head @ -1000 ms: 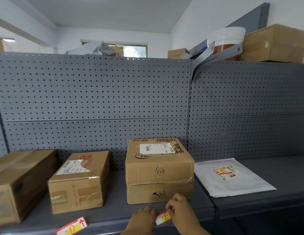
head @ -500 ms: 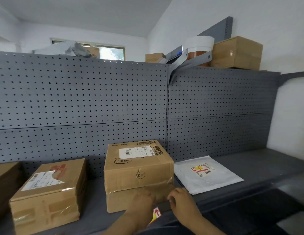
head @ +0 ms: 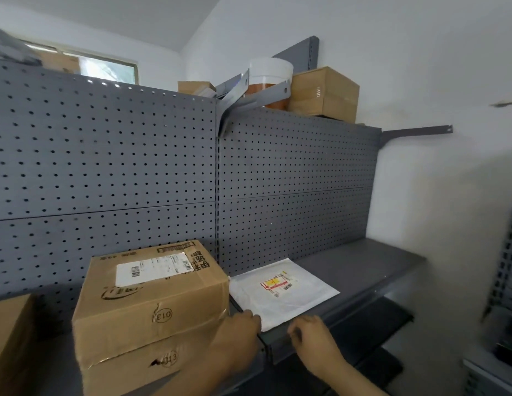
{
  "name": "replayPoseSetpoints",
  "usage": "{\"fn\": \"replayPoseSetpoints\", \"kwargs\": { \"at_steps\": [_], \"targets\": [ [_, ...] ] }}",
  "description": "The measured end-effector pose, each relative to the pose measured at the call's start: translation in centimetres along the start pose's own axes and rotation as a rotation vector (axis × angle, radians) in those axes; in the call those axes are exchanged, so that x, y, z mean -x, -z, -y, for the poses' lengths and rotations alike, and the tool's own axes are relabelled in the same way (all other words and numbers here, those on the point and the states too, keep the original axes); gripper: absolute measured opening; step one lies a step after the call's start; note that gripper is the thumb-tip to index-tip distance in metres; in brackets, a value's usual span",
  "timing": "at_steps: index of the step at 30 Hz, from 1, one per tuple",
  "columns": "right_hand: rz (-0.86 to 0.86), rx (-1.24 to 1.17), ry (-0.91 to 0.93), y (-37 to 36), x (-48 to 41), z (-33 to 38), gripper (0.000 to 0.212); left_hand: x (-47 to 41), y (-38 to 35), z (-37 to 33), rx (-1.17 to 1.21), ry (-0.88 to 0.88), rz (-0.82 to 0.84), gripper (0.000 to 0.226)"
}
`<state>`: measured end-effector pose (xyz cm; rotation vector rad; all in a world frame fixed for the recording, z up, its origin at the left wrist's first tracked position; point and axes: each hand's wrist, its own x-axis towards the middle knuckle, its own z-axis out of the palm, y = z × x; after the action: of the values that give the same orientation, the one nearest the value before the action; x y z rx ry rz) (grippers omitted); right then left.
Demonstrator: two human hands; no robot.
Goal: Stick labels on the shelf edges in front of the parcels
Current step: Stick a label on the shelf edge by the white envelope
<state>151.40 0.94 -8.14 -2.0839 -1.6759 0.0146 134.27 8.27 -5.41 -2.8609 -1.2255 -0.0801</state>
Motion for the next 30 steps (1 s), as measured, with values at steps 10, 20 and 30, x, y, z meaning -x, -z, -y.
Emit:
{"fn": "replayPoseSetpoints", "kwargs": {
  "at_steps": [10, 20, 30],
  "targets": [
    [0.078, 0.093, 0.012, 0.6, -9.6, -6.0, 0.021, -9.5, -1.7, -1.8, 0.144, 0.098, 0.055, 0.034],
    [0.252, -0.333, -0.539, -5.5, -20.4, -5.4, 0.046, -15.1, -4.6, -0.4, 0.108, 0.296, 0.099, 0.031],
    [0.13, -0.163, -0.701, -9.6, -25.1, -2.4, 0.068, -19.1, -10.8, 2.7, 0.049, 0.27, -0.325, 0.055]
  ]
}}
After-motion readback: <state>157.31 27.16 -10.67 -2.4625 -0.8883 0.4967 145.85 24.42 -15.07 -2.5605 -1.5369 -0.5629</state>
